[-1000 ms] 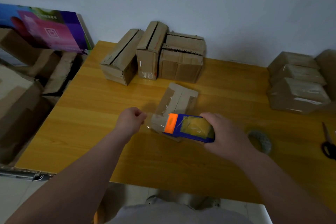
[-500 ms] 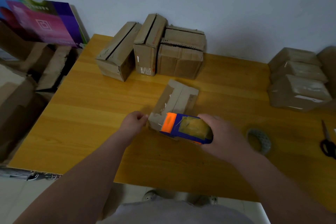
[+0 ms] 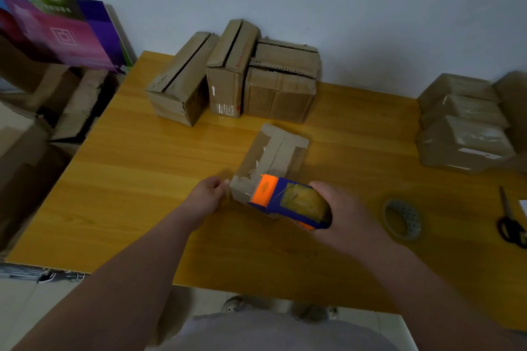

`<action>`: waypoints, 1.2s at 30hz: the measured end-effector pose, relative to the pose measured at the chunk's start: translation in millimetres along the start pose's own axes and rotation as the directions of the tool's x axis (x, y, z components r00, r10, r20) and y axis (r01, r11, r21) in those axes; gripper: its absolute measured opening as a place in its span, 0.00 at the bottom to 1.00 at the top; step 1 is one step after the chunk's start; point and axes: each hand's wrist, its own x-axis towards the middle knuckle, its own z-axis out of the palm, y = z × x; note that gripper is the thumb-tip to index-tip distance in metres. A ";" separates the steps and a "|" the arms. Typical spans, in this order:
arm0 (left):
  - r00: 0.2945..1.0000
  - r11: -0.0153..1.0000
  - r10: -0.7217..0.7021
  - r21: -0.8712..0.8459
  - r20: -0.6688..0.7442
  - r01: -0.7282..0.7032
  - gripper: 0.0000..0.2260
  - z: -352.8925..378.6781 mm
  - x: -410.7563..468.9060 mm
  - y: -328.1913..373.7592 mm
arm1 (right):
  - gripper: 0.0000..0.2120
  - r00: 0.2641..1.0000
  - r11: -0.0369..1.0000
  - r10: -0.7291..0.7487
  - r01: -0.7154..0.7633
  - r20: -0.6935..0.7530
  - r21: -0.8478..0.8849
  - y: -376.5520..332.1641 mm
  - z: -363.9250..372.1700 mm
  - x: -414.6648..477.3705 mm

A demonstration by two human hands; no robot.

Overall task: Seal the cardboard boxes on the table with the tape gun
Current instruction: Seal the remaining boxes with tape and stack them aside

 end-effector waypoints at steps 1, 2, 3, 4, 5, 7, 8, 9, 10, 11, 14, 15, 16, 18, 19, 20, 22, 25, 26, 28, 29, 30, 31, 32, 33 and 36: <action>1.000 0.999 0.001 0.033 0.005 -0.001 0.12 -1.2 0.7 -2.3 | 0.40 1.000 1.000 -0.001 0.001 0.003 -0.002 0.5 -0.1 0.0; 1.000 0.995 0.004 0.095 0.003 -0.004 0.10 -2.1 1.7 -5.8 | 0.40 1.000 1.000 0.001 -0.001 0.005 -0.004 0.6 -0.2 0.1; 1.000 0.983 0.008 0.181 -0.006 -0.007 0.07 -2.5 1.5 -8.9 | 0.40 1.000 1.000 0.003 -0.003 0.006 -0.004 0.7 -0.1 -0.1; 1.000 0.962 0.016 0.273 -0.025 -0.008 0.04 -2.2 1.1 -12.6 | 0.40 1.000 1.000 0.003 -0.003 0.003 -0.003 0.7 0.3 -0.3; 0.997 0.937 0.038 0.349 -0.071 -0.011 0.03 -1.2 -0.3 -15.4 | 0.40 1.000 1.000 0.003 -0.003 -0.002 -0.002 0.3 0.5 -0.8; 0.965 0.932 0.114 0.362 -0.236 -0.022 0.09 1.0 -4.2 -15.2 | 0.39 1.000 1.000 0.004 -0.004 -0.009 0.003 -0.6 1.3 -1.6; 0.939 0.960 0.139 0.277 -0.315 -0.049 0.13 2.6 -8.6 -11.4 | 0.38 1.000 1.000 0.005 -0.005 -0.008 0.005 -0.6 1.8 -2.0; 0.927 0.985 0.131 0.152 -0.351 -0.082 0.15 5.1 -14.1 -5.8 | 0.38 1.000 1.000 0.009 -0.009 -0.003 0.005 -0.7 2.1 -2.2; 0.937 0.993 0.112 0.020 -0.330 -0.112 0.18 8.9 -20.3 0.7 | 0.39 1.000 1.000 0.014 -0.014 0.002 0.000 -0.9 2.3 -2.4; 0.958 0.989 0.091 -0.091 -0.272 -0.119 0.20 12.9 -26.5 5.5 | 0.39 1.000 1.000 0.018 -0.018 0.007 -0.006 -0.9 2.5 -2.6; 0.996 0.979 0.027 -0.197 -0.086 -0.044 0.24 17.4 -35.8 9.6 | 0.40 0.999 0.999 0.025 -0.025 0.019 -0.023 -2.2 1.5 -2.6; 0.999 0.984 0.001 -0.180 -0.039 -0.008 0.26 14.5 -35.5 10.2 | 0.40 0.999 0.999 0.028 -0.027 0.028 -0.033 -3.3 0.5 -2.9; 1.000 0.991 -0.029 -0.134 -0.001 0.028 0.28 10.7 -34.8 11.9 | 0.40 0.999 0.999 0.031 -0.029 0.034 -0.042 -4.2 0.3 -2.9; 0.999 0.987 0.022 0.159 0.028 -0.026 0.35 4.2 -33.4 18.1 | 0.41 0.999 0.999 0.031 -0.029 0.030 -0.040 -4.9 0.3 -2.9; 0.992 0.917 0.117 0.378 0.055 -0.129 0.37 3.6 -33.0 22.0 | 0.40 0.999 0.999 0.031 -0.030 0.028 -0.034 -4.9 0.9 -2.9; 0.966 0.795 0.230 0.550 0.115 -0.255 0.38 6.1 -32.7 25.7 | 0.40 0.999 0.999 0.034 -0.033 0.028 -0.027 -5.1 1.2 -3.4; 0.894 0.574 0.348 0.690 0.282 -0.441 0.41 12.1 -31.9 31.2 | 0.40 0.999 0.999 0.037 -0.037 0.031 -0.010 -4.6 2.3 -4.5; 0.853 0.447 0.317 0.728 0.415 -0.520 0.44 13.7 -29.0 30.2 | 0.40 0.999 0.999 0.026 -0.026 0.020 0.022 -4.0 1.5 -6.2; 0.851 0.443 0.313 0.727 0.422 -0.524 0.44 12.9 -28.7 30.2 | 0.39 1.000 0.999 0.019 -0.019 0.019 0.028 -3.5 1.4 -6.3; 0.851 0.424 0.311 0.739 0.423 -0.523 0.45 11.4 -28.1 28.7 | 0.39 1.000 0.999 -0.003 0.002 0.028 0.034 -2.7 1.5 -6.5; 0.849 0.405 0.312 0.749 0.426 -0.524 0.46 11.0 -27.4 28.3 | 0.38 0.999 0.999 -0.014 0.012 0.031 0.052 -1.9 1.2 -7.2; 0.846 0.385 0.311 0.756 0.433 -0.528 0.46 10.8 -26.3 28.1 | 0.38 0.999 0.997 -0.023 0.021 0.034 0.077 1.0 0.5 -8.7; 0.843 0.361 0.306 0.766 0.442 -0.532 0.46 10.3 -24.9 28.1 | 0.37 0.999 0.995 -0.024 0.021 0.037 0.094 5.1 -2.0 -11.6; 0.842 0.328 0.294 0.779 0.453 -0.534 0.46 9.7 -23.6 28.5 | 0.38 0.999 0.995 -0.023 0.020 0.032 0.094 11.3 -5.5 -16.0; 0.842 0.290 0.279 0.795 0.462 -0.533 0.45 9.0 -22.8 28.4 | 0.38 1.000 0.997 -0.016 0.014 0.027 0.077 18.9 -10.0 -21.9; 0.844 0.199 0.265 0.830 0.466 -0.521 0.45 8.4 -21.2 26.1 | 0.37 1.000 0.997 0.003 -0.005 0.026 0.078 44.6 -22.9 -42.5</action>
